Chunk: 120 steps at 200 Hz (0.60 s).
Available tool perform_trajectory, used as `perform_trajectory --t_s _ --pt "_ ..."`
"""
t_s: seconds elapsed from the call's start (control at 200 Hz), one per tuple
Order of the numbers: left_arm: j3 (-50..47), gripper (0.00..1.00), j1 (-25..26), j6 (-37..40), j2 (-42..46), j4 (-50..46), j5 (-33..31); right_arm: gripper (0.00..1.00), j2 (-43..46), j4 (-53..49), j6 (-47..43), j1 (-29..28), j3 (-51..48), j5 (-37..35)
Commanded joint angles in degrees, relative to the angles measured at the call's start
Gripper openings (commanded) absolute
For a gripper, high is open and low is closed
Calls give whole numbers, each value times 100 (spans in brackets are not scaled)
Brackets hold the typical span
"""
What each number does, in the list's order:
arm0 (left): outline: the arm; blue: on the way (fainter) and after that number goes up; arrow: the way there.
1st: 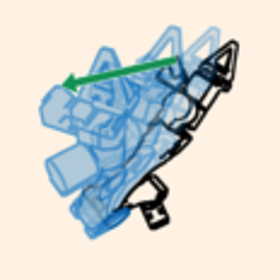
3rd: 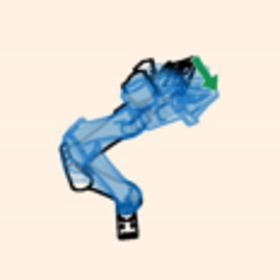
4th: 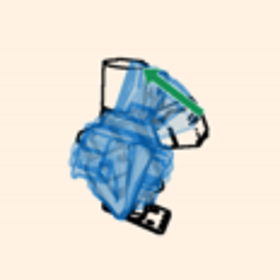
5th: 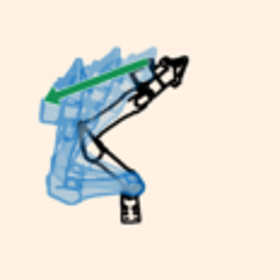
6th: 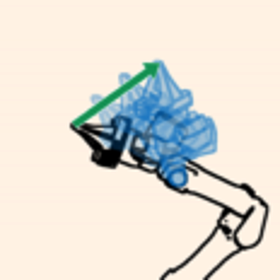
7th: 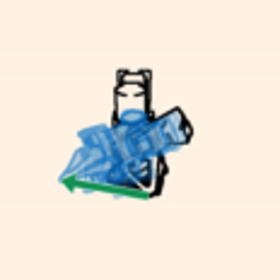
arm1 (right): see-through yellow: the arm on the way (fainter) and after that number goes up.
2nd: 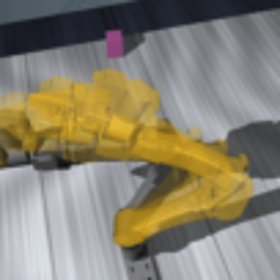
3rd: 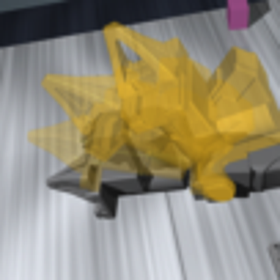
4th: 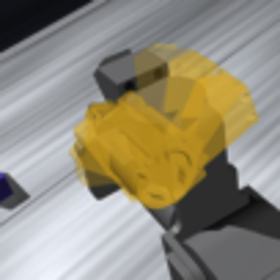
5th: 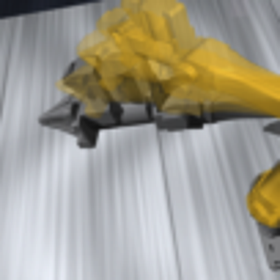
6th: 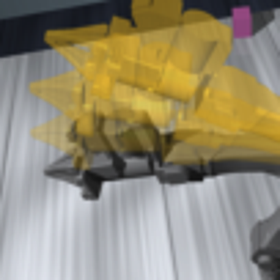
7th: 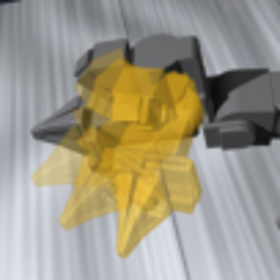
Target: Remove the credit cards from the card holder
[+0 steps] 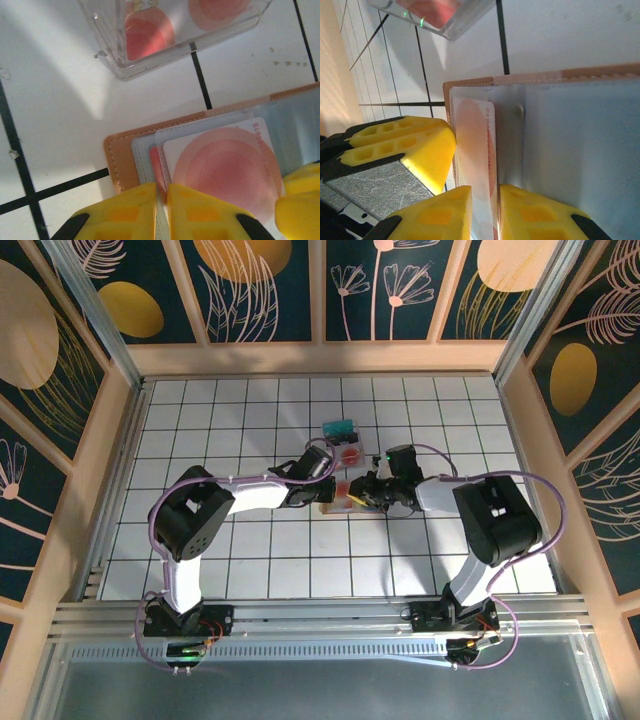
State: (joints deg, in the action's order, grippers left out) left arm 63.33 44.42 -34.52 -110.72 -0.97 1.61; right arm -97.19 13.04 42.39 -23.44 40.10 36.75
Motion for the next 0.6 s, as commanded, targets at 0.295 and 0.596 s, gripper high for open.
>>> perform_trajectory --t_s 0.295,0.596 --pt "-161 18 40 -125 119 -958 -253 14 82 556 125 -126 -18 359" --pt "-163 17 31 -144 -33 -974 -327 14 301 751 201 32 -320 465"
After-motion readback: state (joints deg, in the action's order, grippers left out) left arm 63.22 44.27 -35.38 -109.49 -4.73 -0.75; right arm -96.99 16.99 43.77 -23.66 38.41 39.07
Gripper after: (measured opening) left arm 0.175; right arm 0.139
